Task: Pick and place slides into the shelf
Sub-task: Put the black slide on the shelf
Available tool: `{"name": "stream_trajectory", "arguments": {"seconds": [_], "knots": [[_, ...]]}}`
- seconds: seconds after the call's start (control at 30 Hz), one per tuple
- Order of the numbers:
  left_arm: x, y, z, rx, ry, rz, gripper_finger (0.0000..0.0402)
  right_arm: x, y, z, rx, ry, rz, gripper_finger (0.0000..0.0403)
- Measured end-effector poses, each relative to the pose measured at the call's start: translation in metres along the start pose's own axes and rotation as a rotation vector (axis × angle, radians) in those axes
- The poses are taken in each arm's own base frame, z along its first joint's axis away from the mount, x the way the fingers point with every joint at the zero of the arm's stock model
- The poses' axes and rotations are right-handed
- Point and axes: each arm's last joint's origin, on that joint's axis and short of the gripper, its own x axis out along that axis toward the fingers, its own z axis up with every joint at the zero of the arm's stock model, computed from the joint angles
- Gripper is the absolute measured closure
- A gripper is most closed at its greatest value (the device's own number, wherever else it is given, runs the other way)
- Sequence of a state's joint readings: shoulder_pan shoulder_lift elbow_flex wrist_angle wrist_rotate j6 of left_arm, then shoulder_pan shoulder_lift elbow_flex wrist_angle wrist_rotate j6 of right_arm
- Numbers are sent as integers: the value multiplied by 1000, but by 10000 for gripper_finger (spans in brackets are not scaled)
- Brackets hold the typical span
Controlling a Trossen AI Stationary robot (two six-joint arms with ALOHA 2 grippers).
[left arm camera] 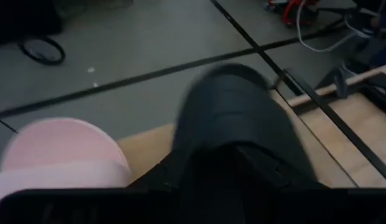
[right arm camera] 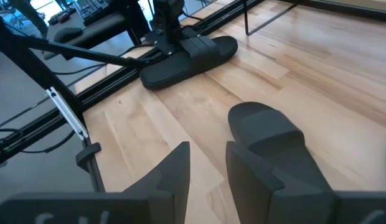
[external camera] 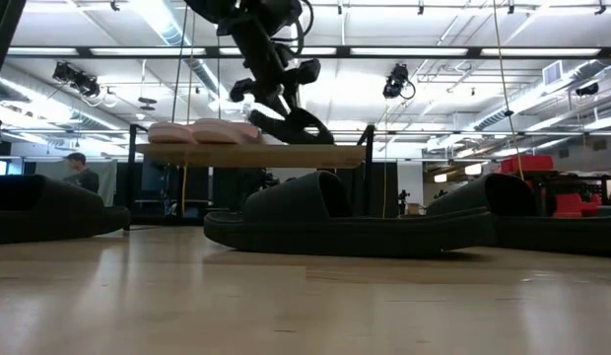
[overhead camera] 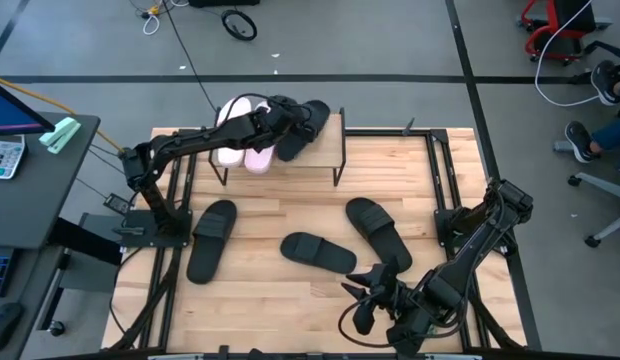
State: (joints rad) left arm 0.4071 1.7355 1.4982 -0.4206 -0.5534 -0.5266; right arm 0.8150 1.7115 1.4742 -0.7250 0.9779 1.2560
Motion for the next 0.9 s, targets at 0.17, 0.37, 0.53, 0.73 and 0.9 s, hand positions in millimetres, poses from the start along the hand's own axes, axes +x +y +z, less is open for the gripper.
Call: {"name": "stream_trajectory", "arguments": {"seconds": [0.17,0.37,0.53,0.73,0.9], "knots": [[-5,-8,-4,-3,18,-50,269,0,0,0,1,1,0,294],[-7,-11,-6,-21,20,-61,241,0,0,0,2,2,1,294],[-7,-8,-10,6,60,-32,226,0,0,0,8,3,1,294],[-8,-4,-18,60,132,8,216,0,0,0,9,15,5,294],[-8,-3,-18,164,137,4,220,-2,1,-1,7,19,10,294]]}}
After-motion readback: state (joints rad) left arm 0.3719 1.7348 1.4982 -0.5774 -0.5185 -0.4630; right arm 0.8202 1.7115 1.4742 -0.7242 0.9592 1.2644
